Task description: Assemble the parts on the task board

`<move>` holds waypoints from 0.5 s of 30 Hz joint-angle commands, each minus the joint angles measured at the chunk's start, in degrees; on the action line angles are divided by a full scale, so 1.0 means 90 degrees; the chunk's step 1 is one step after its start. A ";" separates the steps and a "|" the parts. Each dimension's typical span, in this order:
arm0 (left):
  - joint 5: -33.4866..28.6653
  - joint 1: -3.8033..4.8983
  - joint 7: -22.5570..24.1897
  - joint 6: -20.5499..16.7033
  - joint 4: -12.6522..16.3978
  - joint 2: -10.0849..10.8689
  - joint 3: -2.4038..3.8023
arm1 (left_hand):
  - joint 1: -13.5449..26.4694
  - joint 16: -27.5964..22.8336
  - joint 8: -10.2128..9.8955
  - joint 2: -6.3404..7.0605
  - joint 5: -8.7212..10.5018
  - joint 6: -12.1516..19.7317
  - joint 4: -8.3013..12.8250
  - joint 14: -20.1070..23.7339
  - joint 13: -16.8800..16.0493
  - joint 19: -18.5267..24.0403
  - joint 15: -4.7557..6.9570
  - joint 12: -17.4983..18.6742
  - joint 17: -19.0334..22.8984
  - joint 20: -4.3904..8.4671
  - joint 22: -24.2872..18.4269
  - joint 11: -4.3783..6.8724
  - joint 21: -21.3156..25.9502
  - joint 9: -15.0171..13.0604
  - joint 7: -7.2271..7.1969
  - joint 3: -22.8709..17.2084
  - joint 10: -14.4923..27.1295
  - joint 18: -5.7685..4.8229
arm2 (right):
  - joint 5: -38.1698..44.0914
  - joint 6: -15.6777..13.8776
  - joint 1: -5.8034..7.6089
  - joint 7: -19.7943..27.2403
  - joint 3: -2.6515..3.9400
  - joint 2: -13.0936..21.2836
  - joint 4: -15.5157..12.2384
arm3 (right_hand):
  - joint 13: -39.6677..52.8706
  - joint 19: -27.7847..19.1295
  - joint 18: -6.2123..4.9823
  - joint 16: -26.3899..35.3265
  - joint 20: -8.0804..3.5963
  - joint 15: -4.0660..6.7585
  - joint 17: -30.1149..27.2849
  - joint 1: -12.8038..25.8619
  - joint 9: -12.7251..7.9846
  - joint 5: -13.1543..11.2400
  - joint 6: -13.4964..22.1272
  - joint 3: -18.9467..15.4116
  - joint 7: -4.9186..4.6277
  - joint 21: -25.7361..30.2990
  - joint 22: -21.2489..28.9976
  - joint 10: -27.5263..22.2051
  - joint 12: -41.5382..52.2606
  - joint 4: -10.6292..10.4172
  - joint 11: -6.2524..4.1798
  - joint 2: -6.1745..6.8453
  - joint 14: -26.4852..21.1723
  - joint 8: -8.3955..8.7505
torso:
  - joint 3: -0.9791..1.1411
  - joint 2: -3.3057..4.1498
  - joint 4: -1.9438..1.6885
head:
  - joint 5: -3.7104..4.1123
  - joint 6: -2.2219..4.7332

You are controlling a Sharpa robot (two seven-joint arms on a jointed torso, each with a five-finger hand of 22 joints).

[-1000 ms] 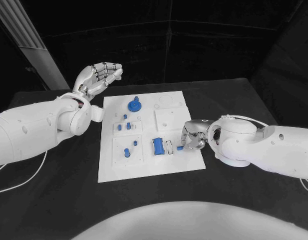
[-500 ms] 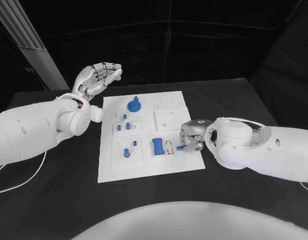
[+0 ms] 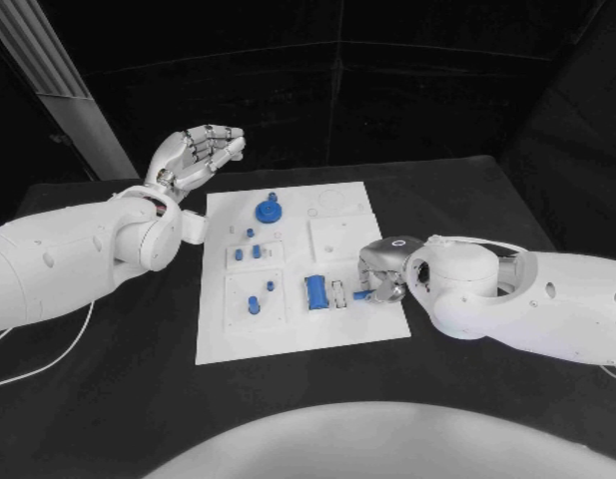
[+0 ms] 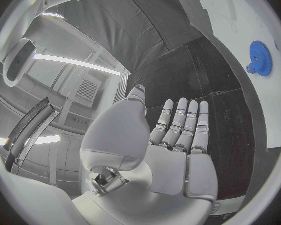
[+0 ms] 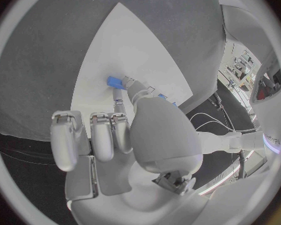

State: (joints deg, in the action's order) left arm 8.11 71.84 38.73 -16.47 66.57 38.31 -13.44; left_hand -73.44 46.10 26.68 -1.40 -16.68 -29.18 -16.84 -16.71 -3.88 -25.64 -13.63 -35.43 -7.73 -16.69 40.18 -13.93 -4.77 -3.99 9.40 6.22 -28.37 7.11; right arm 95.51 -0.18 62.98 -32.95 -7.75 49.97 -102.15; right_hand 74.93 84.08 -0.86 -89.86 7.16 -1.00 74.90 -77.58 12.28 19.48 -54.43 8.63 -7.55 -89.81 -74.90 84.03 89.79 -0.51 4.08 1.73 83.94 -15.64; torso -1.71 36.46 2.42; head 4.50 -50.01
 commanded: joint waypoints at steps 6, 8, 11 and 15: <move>-0.0011 0.0008 0.1024 0.0082 0.0013 -0.0003 0.0004 | 0.0016 0.0039 0.0044 -0.0058 -0.0029 0.0038 0.0010 0.0013 0.0009 0.0012 0.0004 -0.0020 0.0007 0.0002 -0.0008 0.0003 0.0029 0.0007 0.0739 0.0040 0.0051 -0.0112 | 0.0165 0.0635 -0.0054 -0.0228 -0.0050 -0.0020 0.0078 | 0.1674 0.0658 0.0096 -0.0016 -0.0043 0.0045 0.1677 0.0064 0.0041 0.0100 0.0025 0.0092 -0.0001 -0.0021 -0.1677 0.0664 0.0024 -0.0002 -0.0033 0.0034 0.0673 0.0032 | 0.0002 0.0004 0.0000 | -0.0011 0.0001; -0.0011 0.0008 0.1023 0.0081 0.0014 -0.0003 0.0004 | 0.0016 0.0039 0.0044 -0.0058 -0.0029 0.0038 0.0010 0.0013 0.0009 0.0012 0.0004 -0.0020 0.0007 0.0002 -0.0008 0.0003 0.0029 0.0007 0.0739 0.0040 0.0051 -0.0112 | 0.0167 0.0637 -0.0055 -0.0229 -0.0050 -0.0023 0.0083 | 0.1674 0.0658 0.0096 -0.0016 -0.0044 0.0047 0.1677 0.0081 0.0065 0.0089 -0.0002 0.0124 0.0008 -0.0021 -0.1677 0.0664 0.0024 -0.0009 -0.0040 0.0003 0.0673 0.0015 | 0.0002 0.0004 0.0000 | -0.0013 0.0001; -0.0011 0.0008 0.1022 0.0083 0.0015 -0.0002 0.0004 | 0.0016 0.0039 0.0044 -0.0058 -0.0029 0.0038 0.0010 0.0013 0.0009 0.0012 0.0004 -0.0020 0.0007 0.0002 -0.0008 0.0003 0.0029 0.0007 0.0739 0.0040 0.0051 -0.0112 | 0.0169 0.0567 -0.0055 -0.0202 -0.0051 -0.0022 0.0087 | 0.1674 0.0658 0.0096 -0.0016 -0.0053 0.0060 0.1677 0.0114 0.0121 0.0089 -0.0041 0.0254 0.0036 -0.0021 -0.1677 0.0664 0.0024 -0.0040 -0.0064 -0.0167 0.0673 -0.0019 | 0.0001 0.0002 -0.0001 | -0.0012 0.0001; -0.0011 0.0008 0.1022 0.0083 0.0017 0.0000 0.0004 | 0.0008 0.0054 0.0054 -0.0067 -0.0030 0.0035 0.0010 0.0007 0.0010 0.0012 0.0006 -0.0036 0.0026 0.0002 -0.0011 0.0005 0.0030 0.0007 0.0738 0.0051 0.0051 -0.0111 | 0.0165 0.0338 -0.0055 -0.0098 -0.0051 0.0003 0.0079 | 0.1674 0.0658 0.0096 -0.0016 -0.0073 0.0082 0.1677 0.0144 0.0148 0.0072 -0.0050 0.0522 0.0065 -0.0021 -0.1677 0.0664 0.0024 -0.0074 -0.0094 -0.0428 0.0673 -0.0017 | 0.0002 0.0003 0.0002 | -0.0028 0.0001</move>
State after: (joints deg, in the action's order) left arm 8.11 71.83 38.73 -16.35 66.61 38.31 -13.44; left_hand -73.44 46.38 26.96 -1.40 -16.68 -29.18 -16.67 -16.71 -3.88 -25.64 -13.63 -35.43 -7.55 -16.69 40.14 -13.93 -4.77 -3.99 9.40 6.39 -28.37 7.11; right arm 97.05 1.08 63.00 -33.16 -7.67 49.63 -102.17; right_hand 74.93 83.87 -0.86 -89.86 6.94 -0.59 74.90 -75.84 13.70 19.85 -54.81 13.11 -7.13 -89.81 -74.91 84.03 89.79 -1.10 3.67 -0.52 83.95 -15.76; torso -1.69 36.49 2.42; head 4.31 -50.01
